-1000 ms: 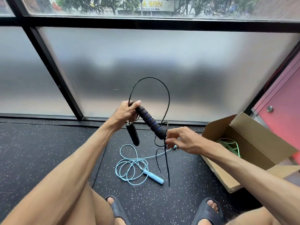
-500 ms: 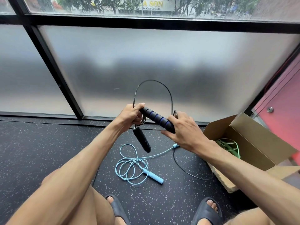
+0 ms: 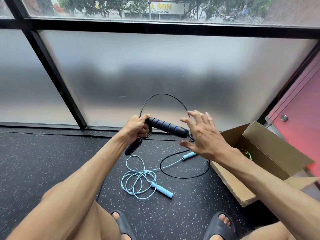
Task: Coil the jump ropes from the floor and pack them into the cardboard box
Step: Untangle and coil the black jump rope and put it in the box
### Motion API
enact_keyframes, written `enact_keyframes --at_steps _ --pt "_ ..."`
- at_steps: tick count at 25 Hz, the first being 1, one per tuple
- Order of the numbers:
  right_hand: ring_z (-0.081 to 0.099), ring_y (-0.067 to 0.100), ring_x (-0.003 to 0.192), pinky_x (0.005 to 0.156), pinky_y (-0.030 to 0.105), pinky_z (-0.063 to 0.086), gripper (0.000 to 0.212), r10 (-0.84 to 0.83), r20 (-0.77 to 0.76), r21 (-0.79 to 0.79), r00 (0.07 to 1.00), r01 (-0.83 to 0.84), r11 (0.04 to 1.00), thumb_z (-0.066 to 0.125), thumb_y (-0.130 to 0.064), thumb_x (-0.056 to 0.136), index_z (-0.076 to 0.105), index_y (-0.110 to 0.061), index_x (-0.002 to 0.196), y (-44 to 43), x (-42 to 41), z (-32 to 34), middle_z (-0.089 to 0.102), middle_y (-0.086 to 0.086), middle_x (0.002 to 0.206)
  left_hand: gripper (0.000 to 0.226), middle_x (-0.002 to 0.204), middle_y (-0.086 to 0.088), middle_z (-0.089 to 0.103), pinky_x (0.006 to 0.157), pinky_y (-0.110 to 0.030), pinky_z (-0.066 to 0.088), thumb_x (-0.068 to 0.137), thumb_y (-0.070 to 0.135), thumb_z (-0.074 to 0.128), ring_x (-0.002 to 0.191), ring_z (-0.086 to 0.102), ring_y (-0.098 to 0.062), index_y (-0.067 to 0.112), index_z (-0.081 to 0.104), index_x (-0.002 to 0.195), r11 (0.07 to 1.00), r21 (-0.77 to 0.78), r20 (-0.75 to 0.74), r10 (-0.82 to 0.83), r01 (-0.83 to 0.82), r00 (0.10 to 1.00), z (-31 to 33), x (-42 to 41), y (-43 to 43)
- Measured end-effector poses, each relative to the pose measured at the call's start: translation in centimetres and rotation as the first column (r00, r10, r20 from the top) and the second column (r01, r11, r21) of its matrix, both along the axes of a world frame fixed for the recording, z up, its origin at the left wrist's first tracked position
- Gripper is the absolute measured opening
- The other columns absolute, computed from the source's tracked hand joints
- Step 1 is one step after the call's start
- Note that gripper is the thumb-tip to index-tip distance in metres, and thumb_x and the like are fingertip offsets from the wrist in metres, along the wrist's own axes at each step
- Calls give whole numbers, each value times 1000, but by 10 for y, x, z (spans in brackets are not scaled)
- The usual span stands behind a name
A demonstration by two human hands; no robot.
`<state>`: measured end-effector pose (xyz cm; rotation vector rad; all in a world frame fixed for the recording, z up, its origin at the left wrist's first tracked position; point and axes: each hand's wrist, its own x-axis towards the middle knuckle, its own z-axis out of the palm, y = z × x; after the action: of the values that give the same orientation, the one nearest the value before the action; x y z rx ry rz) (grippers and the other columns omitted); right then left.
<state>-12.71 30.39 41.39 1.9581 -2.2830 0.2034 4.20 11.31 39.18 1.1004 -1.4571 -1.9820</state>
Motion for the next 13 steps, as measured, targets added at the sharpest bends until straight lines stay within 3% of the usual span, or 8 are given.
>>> enact_keyframes --at_steps 1,3,5,6,8,10,11,13 --pt "45 24 130 115 45 33 73 25 66 8 997 -26 1000 64 -59 83 42 -19 140 -1 5 -1 47 10 141 30 43 8 24 40 -15 14 103 21 47 32 20 -5 19 35 75 1000 -6 5 -27 27 1000 0 -4 5" --pt "60 20 98 94 39 51 47 9 225 35 974 -17 999 58 -52 92 49 -18 123 -4 15 -5 63 6 112 31 44 8 22 42 -17 13 103 26 48 34 19 -5 19 35 75 996 7 -15 -85 85 996 0 -8 12" --pt "60 20 73 68 34 54 29 -23 439 12 898 19 1000 56 -44 96 51 -18 109 -5 20 -6 63 2 87 37 47 8 21 44 -20 13 102 41 48 36 18 -6 18 40 74 990 36 -66 -133 135 989 -1 -6 12" --pt "59 20 63 56 32 52 25 -27 595 -23 803 51 998 57 -39 97 52 -16 107 -6 17 -6 60 1 79 42 48 7 21 45 -21 13 101 47 46 36 18 -6 16 44 73 987 59 -88 -144 150 986 -2 -3 9" --pt "52 20 46 39 28 44 23 19 852 -126 523 170 977 57 -28 99 51 -8 109 -5 3 -5 55 5 69 46 45 8 22 41 -20 15 104 47 36 34 18 -6 15 44 72 983 138 -109 -105 119 988 -4 4 -2" --pt "47 19 41 35 25 39 28 64 929 -198 365 344 918 58 -26 98 47 -4 112 -5 -21 -3 52 9 69 44 40 8 23 36 -18 16 108 37 28 29 18 -5 17 38 70 976 217 -122 13 14 992 -10 15 -20" --pt "47 18 43 36 26 39 30 68 934 -223 352 422 878 60 -28 98 46 -6 113 -4 -35 -4 52 10 72 43 38 9 22 33 -16 15 108 31 26 27 18 -5 18 35 68 963 264 -126 92 -56 988 -13 22 -30" --pt "52 19 54 43 29 43 33 -16 912 -235 409 555 798 61 -32 96 46 -10 114 0 -64 -13 56 9 80 41 34 9 22 30 -14 12 104 21 24 23 16 -5 20 31 64 899 370 -120 296 -234 948 -22 40 -51"
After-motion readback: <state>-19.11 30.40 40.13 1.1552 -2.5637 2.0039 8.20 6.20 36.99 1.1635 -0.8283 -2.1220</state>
